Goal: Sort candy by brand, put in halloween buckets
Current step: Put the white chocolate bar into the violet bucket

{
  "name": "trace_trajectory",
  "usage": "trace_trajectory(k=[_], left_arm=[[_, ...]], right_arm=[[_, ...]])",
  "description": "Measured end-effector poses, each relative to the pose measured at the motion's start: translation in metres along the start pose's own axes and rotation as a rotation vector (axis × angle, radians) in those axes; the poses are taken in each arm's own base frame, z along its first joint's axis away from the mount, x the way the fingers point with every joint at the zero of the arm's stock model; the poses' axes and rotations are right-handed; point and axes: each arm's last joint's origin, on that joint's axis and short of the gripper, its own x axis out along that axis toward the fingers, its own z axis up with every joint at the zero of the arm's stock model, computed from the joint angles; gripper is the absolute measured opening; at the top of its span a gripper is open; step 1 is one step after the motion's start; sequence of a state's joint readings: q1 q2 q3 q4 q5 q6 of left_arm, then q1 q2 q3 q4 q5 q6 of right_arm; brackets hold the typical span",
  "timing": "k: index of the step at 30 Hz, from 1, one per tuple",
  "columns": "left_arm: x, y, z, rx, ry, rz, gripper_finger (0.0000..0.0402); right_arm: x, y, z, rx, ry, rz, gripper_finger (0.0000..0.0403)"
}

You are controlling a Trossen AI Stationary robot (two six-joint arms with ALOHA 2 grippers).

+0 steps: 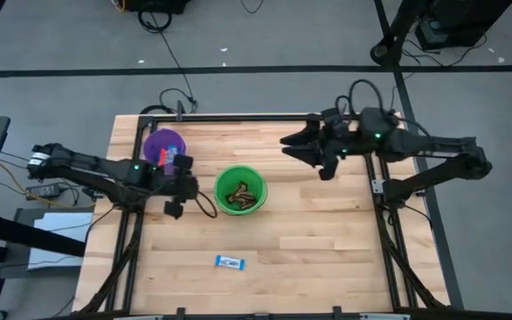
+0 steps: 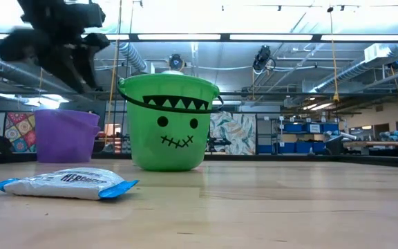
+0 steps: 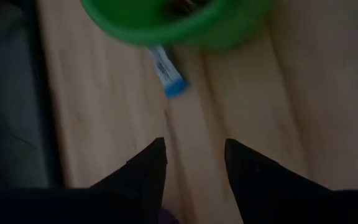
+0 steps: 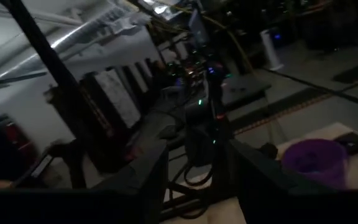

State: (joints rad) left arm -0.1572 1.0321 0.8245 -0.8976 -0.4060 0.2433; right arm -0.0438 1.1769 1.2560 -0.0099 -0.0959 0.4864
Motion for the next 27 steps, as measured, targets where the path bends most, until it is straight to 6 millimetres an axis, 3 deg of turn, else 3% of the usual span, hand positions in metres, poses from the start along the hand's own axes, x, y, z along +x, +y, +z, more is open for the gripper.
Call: trace_trajectory(k=[5,14,17,20,27], left_arm=[[0.024,0.000,0.000,-0.013,-0.083,0.100,0.0167],[0.053,0.011,-0.018,-0.103,-0.069,0.176,0.0167],[0.046,0.022,-0.016,-0.209,-0.111,0.149,0.0167],[0.026,0.041,-0.005,-0.334,-0.251,0.132,0.0167],[-0.007,0.102,0.002,-0.627,-0.479,0.187,0.0167]], right_arm=[[-0.006,0.011,-0.008,0.010,0.021,-0.069,0.0176],[0.006,0.022,-0.025,0.055,0.060,-0.081,0.0176],[0.008,0.022,-0.027,0.069,0.068,-0.080,0.0176],[0.009,0.022,-0.028,0.069,0.071,-0.081,0.0176],[0.009,0.022,-0.028,0.044,0.071,-0.080,0.0176]])
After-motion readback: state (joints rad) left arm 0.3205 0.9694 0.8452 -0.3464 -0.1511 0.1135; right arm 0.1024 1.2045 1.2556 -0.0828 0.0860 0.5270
